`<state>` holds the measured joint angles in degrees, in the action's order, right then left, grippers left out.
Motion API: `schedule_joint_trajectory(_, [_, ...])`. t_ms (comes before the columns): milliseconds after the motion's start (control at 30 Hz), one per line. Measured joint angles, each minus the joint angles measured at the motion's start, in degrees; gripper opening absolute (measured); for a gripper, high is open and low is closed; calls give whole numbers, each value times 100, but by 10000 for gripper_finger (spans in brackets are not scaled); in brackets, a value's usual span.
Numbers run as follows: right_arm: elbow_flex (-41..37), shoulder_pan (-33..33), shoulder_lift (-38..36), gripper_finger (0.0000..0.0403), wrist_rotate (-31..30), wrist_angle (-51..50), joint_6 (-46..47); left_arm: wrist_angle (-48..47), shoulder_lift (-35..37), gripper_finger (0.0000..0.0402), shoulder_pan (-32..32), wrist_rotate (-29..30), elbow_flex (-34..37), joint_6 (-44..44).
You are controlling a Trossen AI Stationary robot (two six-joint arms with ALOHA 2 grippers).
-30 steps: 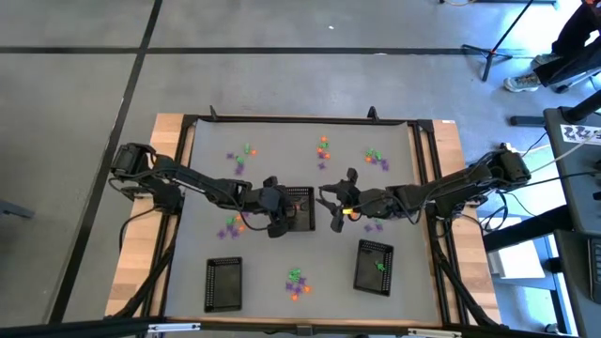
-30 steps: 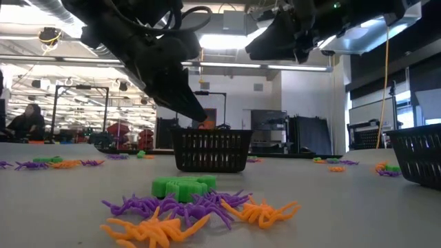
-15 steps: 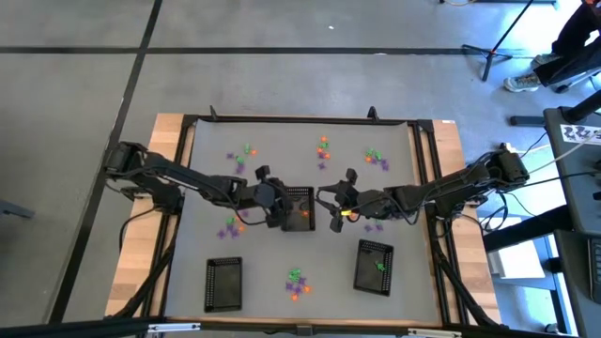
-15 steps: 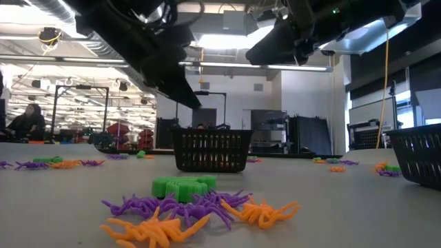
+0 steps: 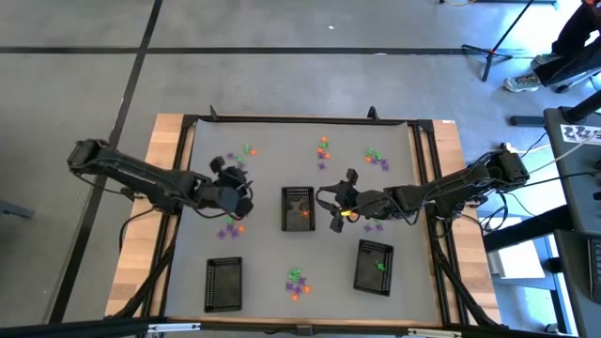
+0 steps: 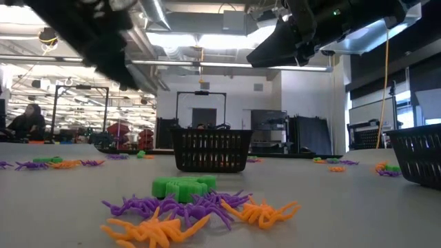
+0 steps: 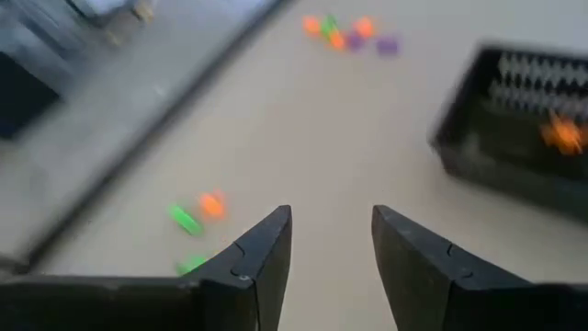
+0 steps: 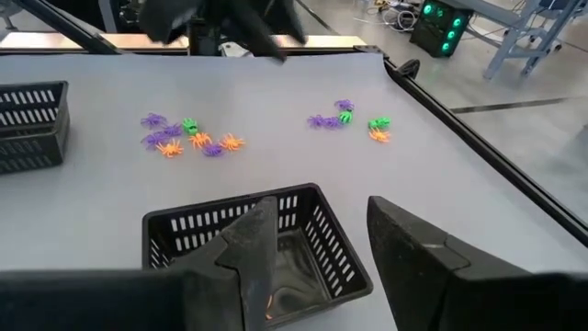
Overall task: Sort Halloween decoration
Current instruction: Put the orange spider toy into the top black bin
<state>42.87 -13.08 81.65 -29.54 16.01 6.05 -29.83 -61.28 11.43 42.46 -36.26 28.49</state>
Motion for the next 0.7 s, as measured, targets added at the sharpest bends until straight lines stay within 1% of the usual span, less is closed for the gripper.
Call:
schedule_joint_trajectory(133, [0,-2,0,167,1,9,85,20,-48,144,-280,-1443,242,271])
schedule_joint_trajectory(200, [0,0,0,167,1,26,196,33,-149,144,-354,-1804,282,295])
schedule_joint_trajectory(333, [0,0,0,167,0,50,259,42,-382,144,-355,-1833,283,299])
schedule_joint_trajectory(400, [0,0,0,167,0,52,266,21,-577,144,-355,-1940,283,302])
schedule_joint_trajectory(567, [0,-2,0,167,-9,87,266,-34,-1218,144,-351,-2137,283,439])
schedule_joint_trajectory(700, [0,0,0,167,-106,103,266,-270,-1672,144,-383,-2279,283,413])
